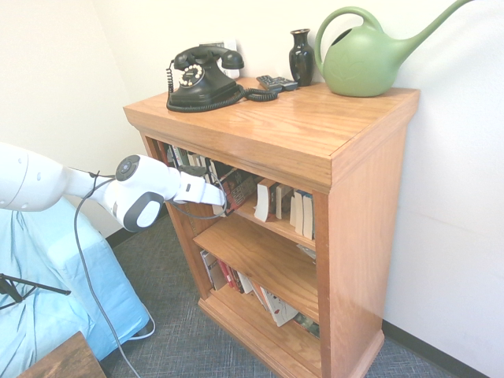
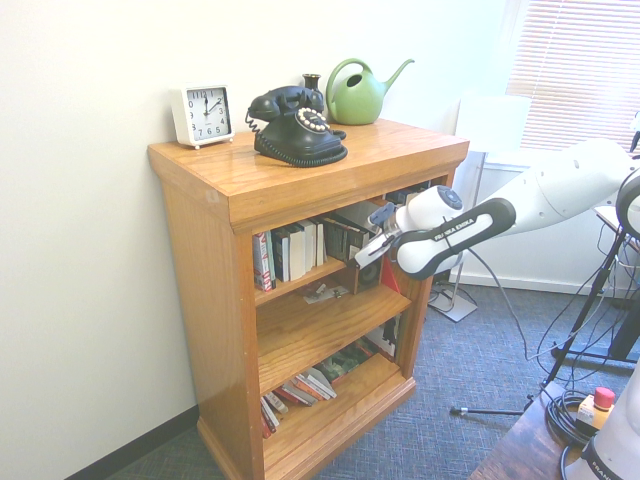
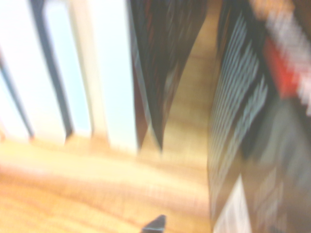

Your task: Organize the shelf

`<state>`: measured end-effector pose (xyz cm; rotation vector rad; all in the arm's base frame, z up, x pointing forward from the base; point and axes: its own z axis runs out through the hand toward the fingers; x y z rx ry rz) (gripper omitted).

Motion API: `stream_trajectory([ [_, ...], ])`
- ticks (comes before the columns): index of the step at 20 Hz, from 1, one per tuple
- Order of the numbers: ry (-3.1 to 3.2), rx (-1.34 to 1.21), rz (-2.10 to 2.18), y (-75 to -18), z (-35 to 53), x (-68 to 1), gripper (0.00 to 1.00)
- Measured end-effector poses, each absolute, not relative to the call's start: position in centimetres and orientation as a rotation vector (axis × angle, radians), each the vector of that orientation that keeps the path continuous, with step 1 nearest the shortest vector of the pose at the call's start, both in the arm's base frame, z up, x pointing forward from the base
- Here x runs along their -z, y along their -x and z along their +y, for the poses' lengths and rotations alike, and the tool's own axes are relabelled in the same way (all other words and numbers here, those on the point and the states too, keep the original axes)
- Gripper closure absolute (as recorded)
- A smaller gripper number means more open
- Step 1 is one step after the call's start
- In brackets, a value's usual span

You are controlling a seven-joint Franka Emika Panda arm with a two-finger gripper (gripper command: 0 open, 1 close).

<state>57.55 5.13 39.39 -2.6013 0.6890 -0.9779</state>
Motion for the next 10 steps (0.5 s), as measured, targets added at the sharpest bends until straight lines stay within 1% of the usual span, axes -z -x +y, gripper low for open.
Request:
stream_trajectory([
  [6,2.578,0.983,0.7,-51.8,4.5,-40.6,0.0],
  [10,2.558,0.951,0.698,-48.2,2.0,-41.9,0.0],
])
